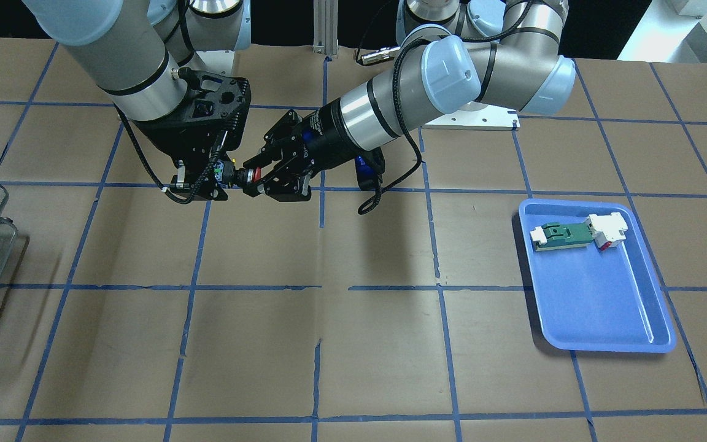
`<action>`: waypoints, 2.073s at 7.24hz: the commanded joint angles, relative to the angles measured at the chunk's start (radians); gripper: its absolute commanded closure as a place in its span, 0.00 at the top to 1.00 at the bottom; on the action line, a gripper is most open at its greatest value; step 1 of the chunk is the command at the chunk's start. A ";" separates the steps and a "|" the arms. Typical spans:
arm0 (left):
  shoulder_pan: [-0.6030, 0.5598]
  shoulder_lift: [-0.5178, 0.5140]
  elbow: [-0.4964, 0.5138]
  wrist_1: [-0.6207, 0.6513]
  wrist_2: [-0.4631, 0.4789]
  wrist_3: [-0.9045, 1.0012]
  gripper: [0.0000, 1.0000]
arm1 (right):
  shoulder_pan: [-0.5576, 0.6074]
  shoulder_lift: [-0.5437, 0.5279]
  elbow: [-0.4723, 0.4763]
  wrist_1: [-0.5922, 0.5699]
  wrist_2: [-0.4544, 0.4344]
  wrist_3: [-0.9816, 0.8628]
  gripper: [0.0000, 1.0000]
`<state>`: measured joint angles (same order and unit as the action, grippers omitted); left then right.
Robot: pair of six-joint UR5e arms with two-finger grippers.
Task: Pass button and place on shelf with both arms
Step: 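Close the right gripper on the button body held by the left gripper, then open the left gripper and pull back while the right gripper carries the button away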
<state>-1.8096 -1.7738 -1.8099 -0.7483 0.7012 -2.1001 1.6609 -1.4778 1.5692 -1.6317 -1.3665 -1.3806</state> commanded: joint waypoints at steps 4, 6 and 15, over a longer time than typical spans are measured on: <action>0.001 0.004 0.011 -0.002 0.009 -0.029 0.84 | 0.000 -0.002 -0.003 -0.005 -0.008 0.002 0.00; 0.000 0.008 0.012 -0.002 0.008 -0.044 0.96 | -0.001 -0.001 -0.005 -0.010 -0.006 -0.002 0.00; 0.303 0.028 0.015 -0.351 0.570 1.092 1.00 | -0.642 0.108 -0.005 -0.170 -0.125 -0.536 0.00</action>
<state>-1.5320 -1.7572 -1.8023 -1.0126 1.1589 -1.2515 1.1079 -1.3867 1.5646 -1.7605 -1.4676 -1.7858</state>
